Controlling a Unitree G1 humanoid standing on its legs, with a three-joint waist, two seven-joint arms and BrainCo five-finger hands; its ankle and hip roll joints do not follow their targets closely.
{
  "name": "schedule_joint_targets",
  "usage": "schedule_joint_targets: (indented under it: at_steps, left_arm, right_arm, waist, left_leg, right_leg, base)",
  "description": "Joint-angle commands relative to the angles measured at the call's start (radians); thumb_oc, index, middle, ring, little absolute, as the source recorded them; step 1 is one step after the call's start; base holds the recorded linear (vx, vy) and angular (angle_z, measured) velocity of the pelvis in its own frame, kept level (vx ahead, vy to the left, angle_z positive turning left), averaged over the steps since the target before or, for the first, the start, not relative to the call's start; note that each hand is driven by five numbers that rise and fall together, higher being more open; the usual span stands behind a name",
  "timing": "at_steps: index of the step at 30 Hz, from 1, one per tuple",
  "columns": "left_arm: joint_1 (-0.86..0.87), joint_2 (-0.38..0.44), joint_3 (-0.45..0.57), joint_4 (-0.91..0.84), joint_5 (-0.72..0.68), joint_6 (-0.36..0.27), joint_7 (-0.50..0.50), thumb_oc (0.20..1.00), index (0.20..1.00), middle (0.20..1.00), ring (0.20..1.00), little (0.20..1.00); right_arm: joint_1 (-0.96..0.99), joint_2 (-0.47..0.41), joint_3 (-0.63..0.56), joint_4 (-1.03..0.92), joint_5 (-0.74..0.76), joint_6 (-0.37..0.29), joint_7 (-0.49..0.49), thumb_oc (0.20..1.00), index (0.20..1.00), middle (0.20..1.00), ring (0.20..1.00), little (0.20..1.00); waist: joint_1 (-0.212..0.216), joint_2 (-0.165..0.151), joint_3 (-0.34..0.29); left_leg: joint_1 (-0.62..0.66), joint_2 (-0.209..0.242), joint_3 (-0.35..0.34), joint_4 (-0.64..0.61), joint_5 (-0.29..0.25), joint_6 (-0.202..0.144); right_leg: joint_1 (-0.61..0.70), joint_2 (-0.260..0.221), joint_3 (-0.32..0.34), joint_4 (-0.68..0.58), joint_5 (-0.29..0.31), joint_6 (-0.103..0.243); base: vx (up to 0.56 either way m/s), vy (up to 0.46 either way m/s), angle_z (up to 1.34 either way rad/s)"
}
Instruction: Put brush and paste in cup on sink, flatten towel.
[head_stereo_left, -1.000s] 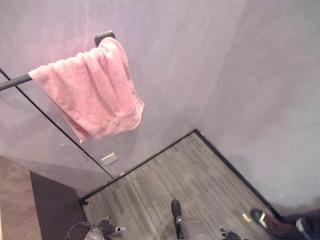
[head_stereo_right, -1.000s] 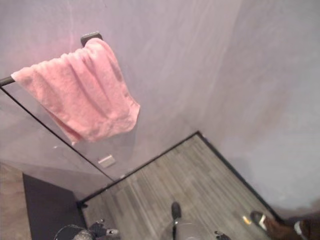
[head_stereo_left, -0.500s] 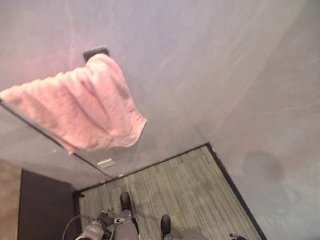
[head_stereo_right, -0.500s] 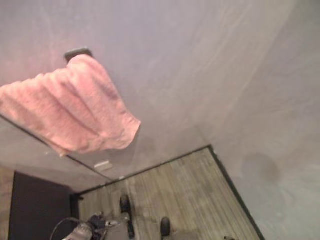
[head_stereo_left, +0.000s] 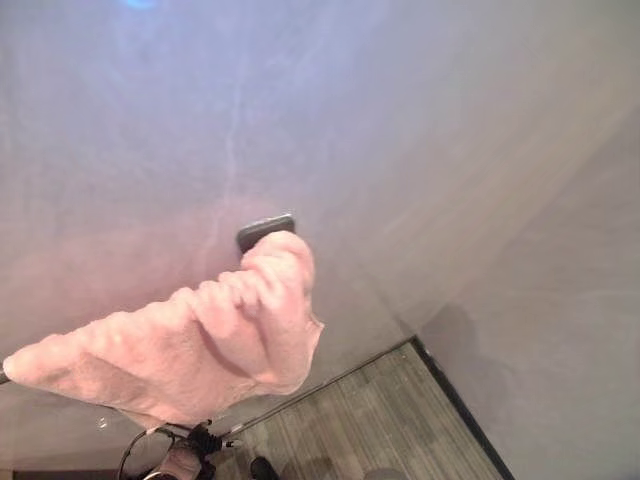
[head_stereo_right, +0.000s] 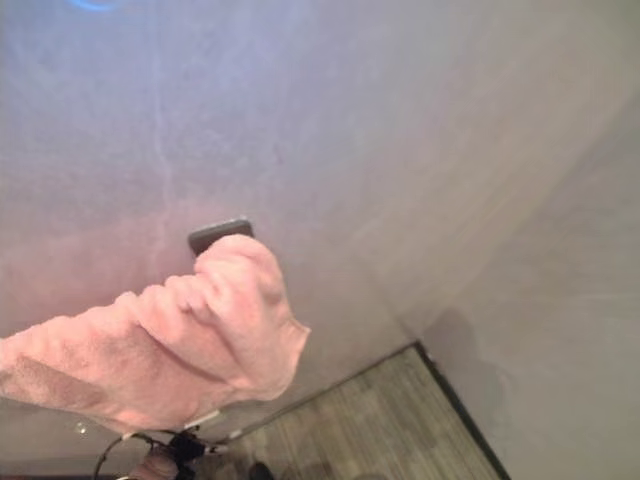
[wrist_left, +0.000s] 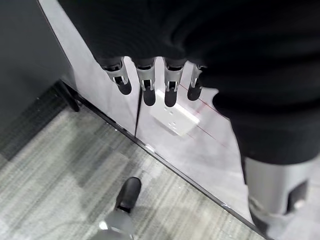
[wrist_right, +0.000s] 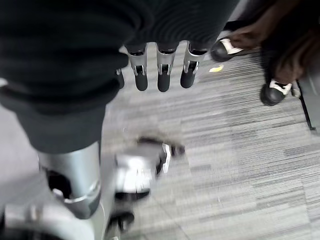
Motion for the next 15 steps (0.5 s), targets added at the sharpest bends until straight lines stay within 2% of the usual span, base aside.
schedule_joint_targets:
  at_steps: [1,2,3,4,7,8,9,11,12,14,15]
  left_arm:
    - [0.006,0.060,0.028,-0.005,0.032,-0.008,0.008,1.000,1.000,1.000,1.000,1.000]
    - [0.015,0.064,0.034,0.009,0.043,-0.002,0.006,1.000,1.000,1.000,1.000,1.000]
    - [0.017,0.067,0.033,0.014,0.048,-0.002,0.006,1.000,1.000,1.000,1.000,1.000]
    - [0.017,0.067,0.035,0.015,0.048,-0.002,0.006,1.000,1.000,1.000,1.000,1.000]
    - [0.030,0.073,0.048,0.037,0.058,0.000,0.004,1.000,1.000,1.000,1.000,1.000]
    - [0.033,0.071,0.052,0.031,0.052,-0.002,0.007,1.000,1.000,1.000,1.000,1.000]
    - [0.033,0.071,0.052,0.031,0.052,-0.002,0.007,1.000,1.000,1.000,1.000,1.000]
    - [0.031,0.073,0.056,0.031,0.051,-0.001,0.011,1.000,1.000,1.000,1.000,1.000]
    - [0.031,0.073,0.056,0.031,0.051,-0.001,0.011,1.000,1.000,1.000,1.000,1.000]
    - [0.031,0.072,0.071,0.027,0.031,-0.003,0.020,1.000,1.000,1.000,1.000,1.000]
    - [0.031,0.072,0.071,0.026,0.031,-0.003,0.020,1.000,1.000,1.000,1.000,1.000]
  right_arm:
    - [-0.023,-0.020,0.033,-0.013,0.003,-0.006,-0.019,1.000,1.000,1.000,1.000,1.000]
    - [-0.035,-0.022,0.044,-0.047,0.005,-0.009,-0.021,1.000,1.000,1.000,1.000,1.000]
    - [-0.039,-0.026,0.048,-0.048,0.005,-0.010,-0.020,1.000,1.000,1.000,1.000,1.000]
    - [-0.039,-0.026,0.049,-0.049,0.005,-0.010,-0.020,1.000,1.000,1.000,1.000,1.000]
    - [-0.046,-0.035,0.053,-0.047,-0.005,-0.012,-0.021,1.000,1.000,1.000,1.000,1.000]
    - [-0.049,-0.041,0.056,-0.037,-0.013,-0.012,-0.028,1.000,1.000,1.000,1.000,1.000]
    - [-0.049,-0.041,0.057,-0.036,-0.013,-0.012,-0.028,1.000,1.000,1.000,1.000,1.000]
    - [-0.050,-0.052,0.073,-0.020,-0.033,-0.016,-0.033,1.000,1.000,1.000,1.000,1.000]
    - [-0.050,-0.052,0.073,-0.020,-0.033,-0.016,-0.033,1.000,1.000,1.000,1.000,1.000]
    - [-0.062,-0.056,0.081,-0.009,-0.033,-0.015,-0.034,1.000,1.000,1.000,1.000,1.000]
    - [-0.062,-0.056,0.081,-0.008,-0.033,-0.015,-0.034,1.000,1.000,1.000,1.000,1.000]
  waist:
    - [-0.008,-0.019,0.002]
    - [-0.003,-0.037,0.008]
    - [-0.003,-0.037,0.003]
    - [-0.002,-0.039,0.005]
    - [0.009,-0.042,-0.003]
    - [0.021,-0.042,-0.007]
    - [0.019,-0.041,-0.008]
    - [0.043,-0.044,-0.001]
    - [0.042,-0.044,0.000]
    - [0.069,-0.043,0.011]
    - [0.066,-0.043,0.011]
  left_leg:
    - [-0.064,0.053,-0.063,0.145,-0.020,-0.144]
    - [-0.045,0.057,-0.055,0.156,-0.022,-0.147]
    - [-0.032,0.058,-0.054,0.146,-0.036,-0.156]
    - [-0.039,0.064,-0.041,0.145,-0.015,-0.151]
    - [-0.027,0.078,-0.033,0.131,-0.001,-0.164]
    - [-0.033,0.089,-0.049,0.125,0.024,-0.176]
    - [-0.035,0.089,-0.051,0.125,0.025,-0.177]
    - [-0.053,0.108,-0.102,0.112,0.059,-0.195]
    - [-0.053,0.108,-0.103,0.112,0.059,-0.195]
    - [-0.076,0.107,-0.163,0.114,0.083,-0.202]
    - [-0.077,0.107,-0.165,0.114,0.083,-0.202]
  right_leg:
    - [-0.039,0.008,0.043,-0.242,0.249,0.006]
    - [-0.024,-0.016,0.009,-0.259,0.285,0.017]
    - [-0.014,-0.010,0.010,-0.271,0.262,0.022]
    - [-0.022,-0.006,0.014,-0.271,0.276,0.018]
    - [-0.008,0.013,0.008,-0.300,0.230,0.008]
    - [0.002,0.029,0.005,-0.303,0.206,-0.009]
    - [0.001,0.030,0.003,-0.302,0.206,-0.009]
    - [0.022,0.059,-0.024,-0.312,0.166,-0.039]
    - [0.022,0.059,-0.025,-0.312,0.166,-0.039]
    - [0.029,0.076,-0.042,-0.324,0.156,-0.054]
    - [0.030,0.076,-0.044,-0.324,0.156,-0.055]
  base:
    - [0.07,-0.015,0.19]
    - [0.10,-0.013,0.31]
    - [0.04,-0.045,0.35]
    - [0.03,-0.032,0.19]
    - [0.04,-0.100,-0.17]
    - [0.06,-0.117,-0.09]
    - [0.04,-0.212,0.06]
    - [0.02,-0.229,0.18]
    - [0.02,-0.207,0.44]
    - [-0.01,-0.161,0.49]
    - [-0.01,-0.057,0.27]
